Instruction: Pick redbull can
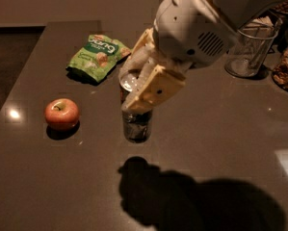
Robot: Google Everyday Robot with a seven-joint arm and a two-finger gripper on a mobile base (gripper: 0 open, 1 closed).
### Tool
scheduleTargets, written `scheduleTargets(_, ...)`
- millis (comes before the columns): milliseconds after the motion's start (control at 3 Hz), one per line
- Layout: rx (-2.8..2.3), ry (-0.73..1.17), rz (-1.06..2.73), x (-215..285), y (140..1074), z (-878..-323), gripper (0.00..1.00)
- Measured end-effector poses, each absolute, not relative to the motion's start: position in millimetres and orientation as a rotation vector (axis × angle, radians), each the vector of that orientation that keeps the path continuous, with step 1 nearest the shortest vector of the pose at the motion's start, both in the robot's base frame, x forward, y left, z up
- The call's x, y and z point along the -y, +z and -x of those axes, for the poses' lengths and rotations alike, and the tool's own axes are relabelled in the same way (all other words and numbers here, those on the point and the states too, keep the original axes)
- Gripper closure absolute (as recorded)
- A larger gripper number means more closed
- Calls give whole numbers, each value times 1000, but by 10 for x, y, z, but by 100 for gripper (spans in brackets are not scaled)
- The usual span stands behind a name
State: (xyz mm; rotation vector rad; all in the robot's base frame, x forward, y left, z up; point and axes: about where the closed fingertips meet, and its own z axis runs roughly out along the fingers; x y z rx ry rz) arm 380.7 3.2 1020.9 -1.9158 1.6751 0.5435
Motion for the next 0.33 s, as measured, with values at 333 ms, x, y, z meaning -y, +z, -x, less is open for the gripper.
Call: scheduleTargets(333,-1668,533,1915,-44,10249,-3788,100)
